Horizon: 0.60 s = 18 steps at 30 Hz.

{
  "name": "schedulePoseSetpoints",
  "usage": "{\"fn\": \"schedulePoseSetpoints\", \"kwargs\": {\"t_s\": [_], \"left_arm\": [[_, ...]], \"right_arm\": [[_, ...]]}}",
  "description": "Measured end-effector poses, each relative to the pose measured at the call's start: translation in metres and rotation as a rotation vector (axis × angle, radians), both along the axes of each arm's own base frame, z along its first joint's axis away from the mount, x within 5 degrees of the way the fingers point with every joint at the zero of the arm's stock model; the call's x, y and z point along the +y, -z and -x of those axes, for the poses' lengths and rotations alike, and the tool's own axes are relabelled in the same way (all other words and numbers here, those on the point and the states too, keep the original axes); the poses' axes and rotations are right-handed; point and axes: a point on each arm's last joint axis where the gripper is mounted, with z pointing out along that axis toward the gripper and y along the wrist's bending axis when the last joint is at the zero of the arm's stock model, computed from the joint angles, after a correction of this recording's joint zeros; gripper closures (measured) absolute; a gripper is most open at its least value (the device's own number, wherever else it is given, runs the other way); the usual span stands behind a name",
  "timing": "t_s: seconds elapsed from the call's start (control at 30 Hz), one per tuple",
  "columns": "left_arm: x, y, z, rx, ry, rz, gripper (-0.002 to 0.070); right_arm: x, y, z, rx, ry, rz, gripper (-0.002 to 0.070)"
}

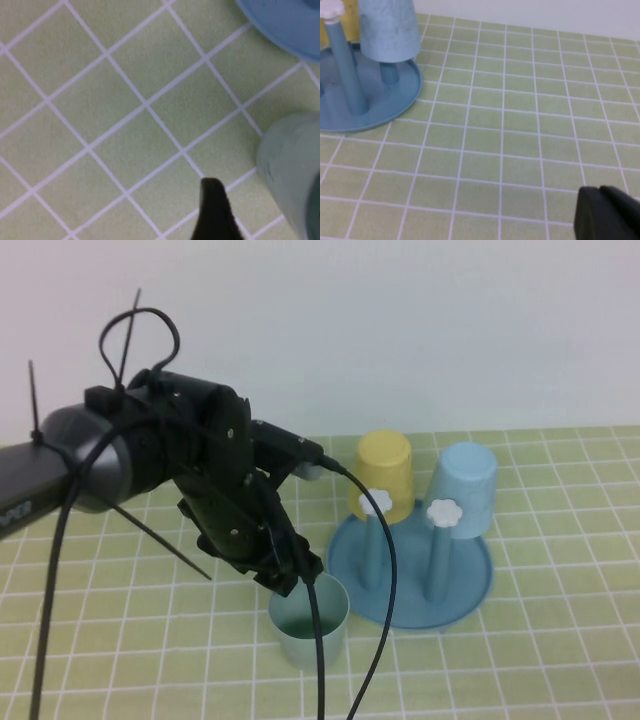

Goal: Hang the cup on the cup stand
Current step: Pick up the cup from the table

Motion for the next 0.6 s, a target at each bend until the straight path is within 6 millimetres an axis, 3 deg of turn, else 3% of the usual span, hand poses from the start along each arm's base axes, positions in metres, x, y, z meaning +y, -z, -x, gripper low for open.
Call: {"fn": "schedulePoseSetpoints", "kwargs": {"t_s": [0.27, 0.33, 0.57, 0.6], "left_arm": [[-0.005, 0.016, -0.005, 0.036, -0.009, 0.003, 0.0273], [-0.005, 0.016, -0.005, 0.036, -0.010, 0.008, 0.0328], [-0.007, 0.023, -0.008, 0.044, -0.017, 0.010, 0.0675], [-0.007, 0.024, -0.007, 0.055, -0.016, 0.004, 0.0675]], "right_arm": [[0.000, 0.000, 0.000, 0.000, 0.000, -0.001, 0.0678], [0.000, 0.000, 0.000, 0.000, 0.000, -0.001, 0.0678], [0.000, 0.000, 0.000, 0.000, 0.000, -0.001, 0.0678], [0.000, 0.000, 0.000, 0.000, 0.000, -0.001, 0.0678]]}}
